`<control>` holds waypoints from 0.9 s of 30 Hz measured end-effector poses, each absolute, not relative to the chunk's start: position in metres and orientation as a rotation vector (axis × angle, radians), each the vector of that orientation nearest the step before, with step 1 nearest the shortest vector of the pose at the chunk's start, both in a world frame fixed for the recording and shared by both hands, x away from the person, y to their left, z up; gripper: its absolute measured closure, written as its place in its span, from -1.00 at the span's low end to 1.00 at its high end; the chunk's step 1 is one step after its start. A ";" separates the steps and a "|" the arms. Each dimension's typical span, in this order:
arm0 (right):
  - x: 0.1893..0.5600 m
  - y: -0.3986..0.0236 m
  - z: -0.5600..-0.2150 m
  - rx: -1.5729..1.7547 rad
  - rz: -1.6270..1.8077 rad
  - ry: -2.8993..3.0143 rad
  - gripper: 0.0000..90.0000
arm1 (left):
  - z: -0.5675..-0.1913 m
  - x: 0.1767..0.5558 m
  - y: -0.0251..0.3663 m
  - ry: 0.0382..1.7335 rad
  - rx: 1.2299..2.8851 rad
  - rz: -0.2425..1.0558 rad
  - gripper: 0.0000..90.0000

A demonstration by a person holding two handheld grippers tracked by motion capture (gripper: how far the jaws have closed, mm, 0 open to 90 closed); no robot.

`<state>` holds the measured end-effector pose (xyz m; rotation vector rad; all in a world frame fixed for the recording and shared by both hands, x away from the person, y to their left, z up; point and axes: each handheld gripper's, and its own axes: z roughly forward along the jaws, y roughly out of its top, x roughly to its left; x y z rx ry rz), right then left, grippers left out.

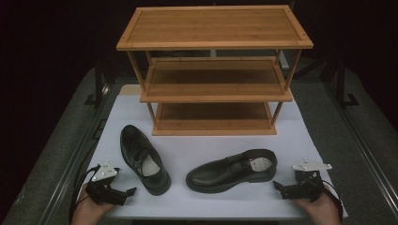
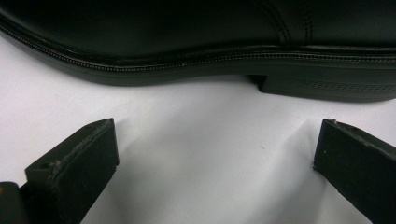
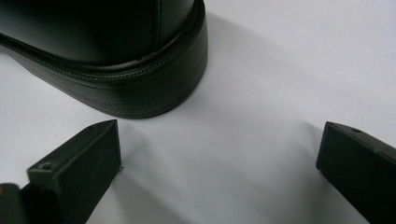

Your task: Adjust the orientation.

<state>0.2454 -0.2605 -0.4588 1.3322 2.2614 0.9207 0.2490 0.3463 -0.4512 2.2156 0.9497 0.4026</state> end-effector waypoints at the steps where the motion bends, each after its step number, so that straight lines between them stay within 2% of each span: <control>1: 0.245 -0.260 -0.459 1.332 0.921 2.261 -1.00 | -0.451 0.249 0.346 0.949 2.216 0.403 -1.00; 17: 0.245 -0.261 -0.459 1.333 0.924 2.260 -1.00 | -0.447 0.250 0.352 0.987 2.194 0.400 -1.00; 22: 0.245 -0.261 -0.459 1.333 0.923 2.262 -1.00 | -0.441 0.250 0.357 0.996 2.160 0.399 -0.84; 24: 0.245 -0.261 -0.459 1.332 0.924 2.260 -1.00 | -0.434 0.252 0.360 0.990 2.150 0.407 -0.66; 27: 0.245 -0.261 -0.459 1.333 0.924 2.260 -1.00 | -0.429 0.254 0.362 1.009 2.141 0.415 -0.57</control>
